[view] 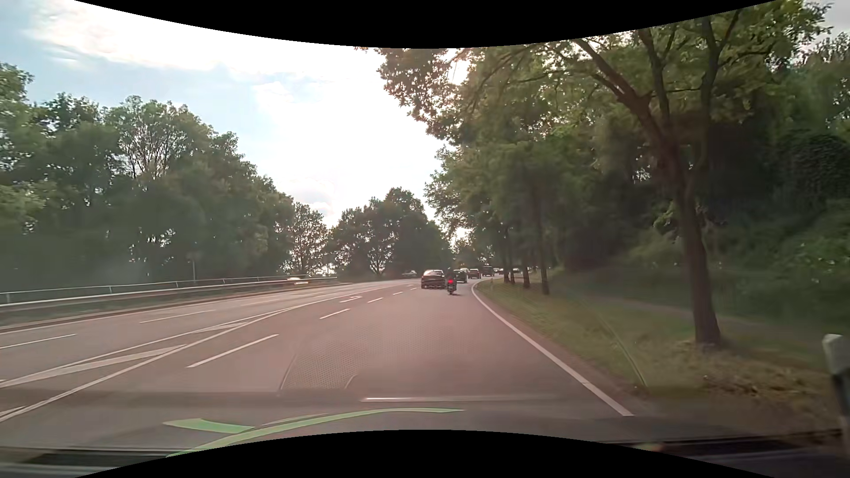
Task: Follow the waypoints while adhering to traffic rules and regulations
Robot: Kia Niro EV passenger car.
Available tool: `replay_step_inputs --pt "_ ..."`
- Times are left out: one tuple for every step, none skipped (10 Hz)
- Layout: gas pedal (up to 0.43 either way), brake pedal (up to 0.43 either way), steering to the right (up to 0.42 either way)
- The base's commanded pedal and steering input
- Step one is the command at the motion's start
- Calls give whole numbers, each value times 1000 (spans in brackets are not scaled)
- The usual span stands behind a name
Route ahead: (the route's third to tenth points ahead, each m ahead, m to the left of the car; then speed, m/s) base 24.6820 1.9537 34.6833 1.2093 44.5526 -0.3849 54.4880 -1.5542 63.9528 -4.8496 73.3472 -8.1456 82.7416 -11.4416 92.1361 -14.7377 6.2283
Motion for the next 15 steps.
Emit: replay_step_inputs --pt "197 0 17" --pt "197 0 17" --pt "197 0 16" --pt "197 0 16" --pt "197 0 16" --pt "197 0 16" --pt "209 0 16" --pt "209 0 15" --pt "209 0 14" --pt "209 0 14" --pt "209 0 14" --pt "209 0 14" --pt "209 0 14" --pt "209 0 14" --pt "209 0 13"
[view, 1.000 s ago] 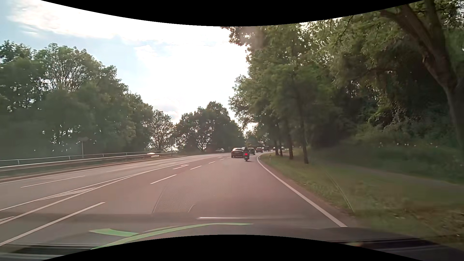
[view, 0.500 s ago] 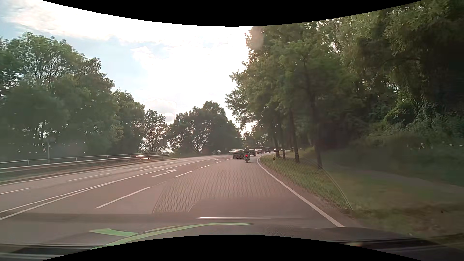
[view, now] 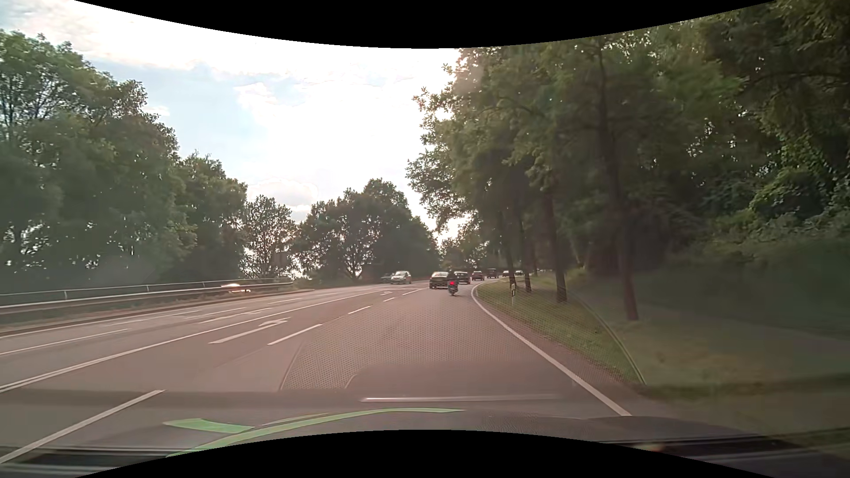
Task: Follow the waypoints while adhering to traffic rules and regulations
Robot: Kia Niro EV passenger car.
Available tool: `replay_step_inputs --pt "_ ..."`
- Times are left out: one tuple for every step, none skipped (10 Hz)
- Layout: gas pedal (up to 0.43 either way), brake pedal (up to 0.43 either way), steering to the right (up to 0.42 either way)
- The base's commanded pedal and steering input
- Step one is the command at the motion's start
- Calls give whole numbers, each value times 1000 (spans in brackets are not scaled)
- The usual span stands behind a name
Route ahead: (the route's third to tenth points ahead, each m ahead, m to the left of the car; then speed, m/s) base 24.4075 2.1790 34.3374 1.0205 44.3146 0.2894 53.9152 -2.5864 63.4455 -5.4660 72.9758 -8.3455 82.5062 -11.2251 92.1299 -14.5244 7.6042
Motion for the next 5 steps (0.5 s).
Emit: replay_step_inputs --pt "209 0 14" --pt "209 0 13" --pt "209 0 13" --pt "209 0 14" --pt "209 0 14"
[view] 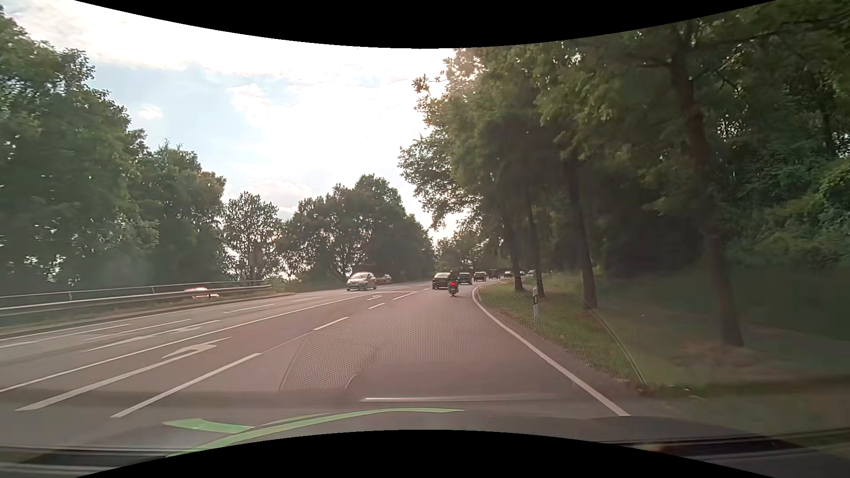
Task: Follow the waypoints while adhering to traffic rules and regulations
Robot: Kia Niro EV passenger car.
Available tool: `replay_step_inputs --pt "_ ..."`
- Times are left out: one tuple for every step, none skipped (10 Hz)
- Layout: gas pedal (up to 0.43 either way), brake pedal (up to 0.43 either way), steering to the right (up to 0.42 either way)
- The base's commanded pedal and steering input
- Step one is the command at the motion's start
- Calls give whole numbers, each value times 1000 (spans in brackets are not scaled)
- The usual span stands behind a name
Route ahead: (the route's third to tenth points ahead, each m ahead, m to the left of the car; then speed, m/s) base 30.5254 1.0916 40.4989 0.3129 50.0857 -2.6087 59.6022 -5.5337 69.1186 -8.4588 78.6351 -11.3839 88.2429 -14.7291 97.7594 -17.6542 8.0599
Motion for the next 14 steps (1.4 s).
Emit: replay_step_inputs --pt "209 0 14" --pt "209 0 15" --pt "209 0 16" --pt "209 0 16" --pt "209 0 16" --pt "209 0 16" --pt "209 0 16" --pt "209 0 16" --pt "209 0 16" --pt "209 0 16" --pt "209 0 16" --pt "209 0 16" --pt "209 0 16" --pt "209 0 16"
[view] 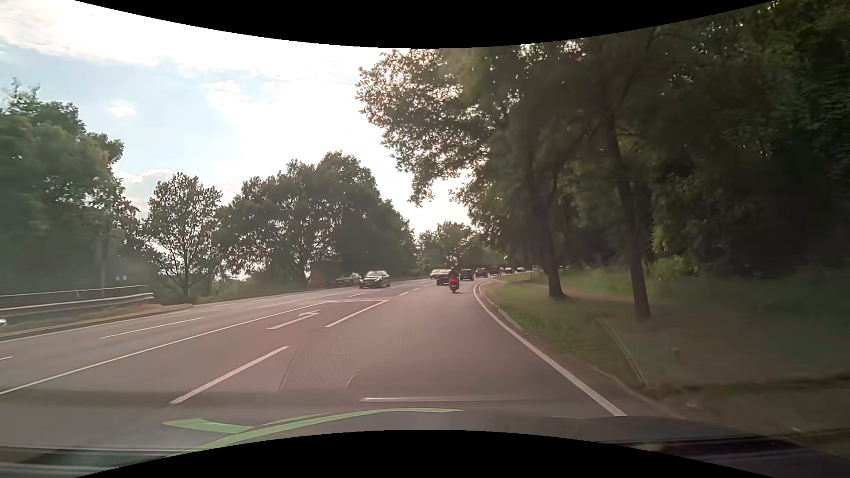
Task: Follow the waypoints while adhering to traffic rules and regulations
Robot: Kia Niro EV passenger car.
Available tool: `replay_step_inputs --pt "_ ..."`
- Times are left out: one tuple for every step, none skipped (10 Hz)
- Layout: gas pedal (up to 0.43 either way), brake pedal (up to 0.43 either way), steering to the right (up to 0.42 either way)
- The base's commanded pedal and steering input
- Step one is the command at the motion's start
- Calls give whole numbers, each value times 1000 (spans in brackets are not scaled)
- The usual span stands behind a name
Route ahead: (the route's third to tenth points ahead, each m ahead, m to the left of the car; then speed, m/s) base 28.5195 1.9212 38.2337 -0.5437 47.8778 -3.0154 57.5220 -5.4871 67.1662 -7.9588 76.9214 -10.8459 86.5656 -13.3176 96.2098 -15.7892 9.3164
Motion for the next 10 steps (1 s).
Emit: replay_step_inputs --pt "209 0 16" --pt "197 0 16" --pt "197 0 16" --pt "189 0 17" --pt "189 0 16" --pt "189 0 16" --pt "189 0 17" --pt "189 0 17" --pt "169 0 17" --pt "150 0 17"
